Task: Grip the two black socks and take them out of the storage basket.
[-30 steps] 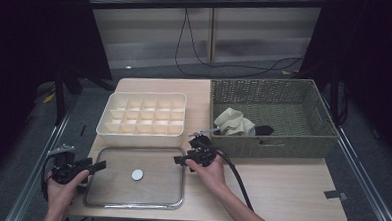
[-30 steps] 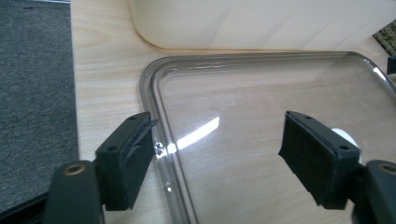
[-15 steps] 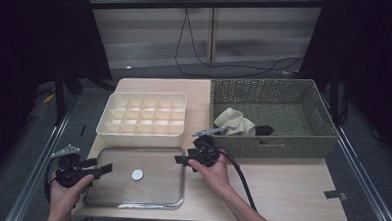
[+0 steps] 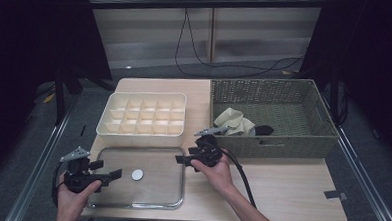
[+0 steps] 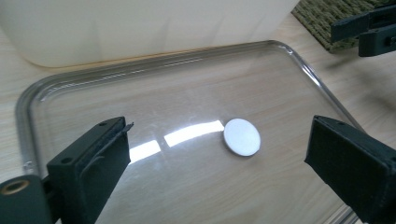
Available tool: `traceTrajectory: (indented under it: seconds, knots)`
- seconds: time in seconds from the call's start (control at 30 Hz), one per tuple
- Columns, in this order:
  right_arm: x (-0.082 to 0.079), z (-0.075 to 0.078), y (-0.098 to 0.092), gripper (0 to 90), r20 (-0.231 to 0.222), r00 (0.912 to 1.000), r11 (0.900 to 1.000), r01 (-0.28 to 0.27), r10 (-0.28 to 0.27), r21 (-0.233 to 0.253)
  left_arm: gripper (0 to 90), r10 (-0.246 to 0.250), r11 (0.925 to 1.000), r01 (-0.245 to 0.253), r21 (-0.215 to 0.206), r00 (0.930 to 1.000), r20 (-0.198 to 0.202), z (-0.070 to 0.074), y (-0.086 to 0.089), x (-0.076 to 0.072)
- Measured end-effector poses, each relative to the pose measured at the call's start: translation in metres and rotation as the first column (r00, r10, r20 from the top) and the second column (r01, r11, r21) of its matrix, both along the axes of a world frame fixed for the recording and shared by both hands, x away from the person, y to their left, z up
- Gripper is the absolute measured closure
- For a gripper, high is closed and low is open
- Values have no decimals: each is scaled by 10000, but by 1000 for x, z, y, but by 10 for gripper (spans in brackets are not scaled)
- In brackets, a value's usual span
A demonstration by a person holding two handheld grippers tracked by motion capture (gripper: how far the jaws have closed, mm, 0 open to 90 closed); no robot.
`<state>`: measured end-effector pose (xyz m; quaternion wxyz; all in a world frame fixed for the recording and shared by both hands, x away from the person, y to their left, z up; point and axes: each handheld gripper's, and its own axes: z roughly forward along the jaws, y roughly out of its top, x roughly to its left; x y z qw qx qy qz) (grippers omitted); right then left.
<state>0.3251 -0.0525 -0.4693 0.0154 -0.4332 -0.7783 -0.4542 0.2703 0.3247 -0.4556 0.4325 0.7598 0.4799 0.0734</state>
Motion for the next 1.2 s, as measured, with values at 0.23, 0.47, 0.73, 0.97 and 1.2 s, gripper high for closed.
traceTrajectory:
  seconds: [0.23, 0.47, 0.73, 0.97, 1.2]
  knots:
    - [-8, 14, -5, 341, 537, 9985, 9999, -119, 122, -59, 31, -767, 9970, 773, -85, 9952, 600, 5, -20, -8]
    - [-15, 34, -15, 355, 971, 9948, 9995, -321, 312, 76, 31, -1268, 9918, 1275, -70, 9898, 647, 5, -41, -17]
    - [-14, 58, -31, 379, 1397, 9898, 9992, -300, 259, 270, 31, -1577, 9874, 1585, 16, 9813, 1106, 4, -61, -17]
    - [-7, 77, -53, 384, 1336, 9910, 9984, -92, 16, 560, 58, -2140, 9762, 2167, -100, 9697, 1180, -1, -75, -27]
    - [7, 93, -77, 399, 1473, 9891, 9999, -4, -18, 144, 54, -2422, 9685, 2463, -369, 9659, 911, -16, -81, -34]
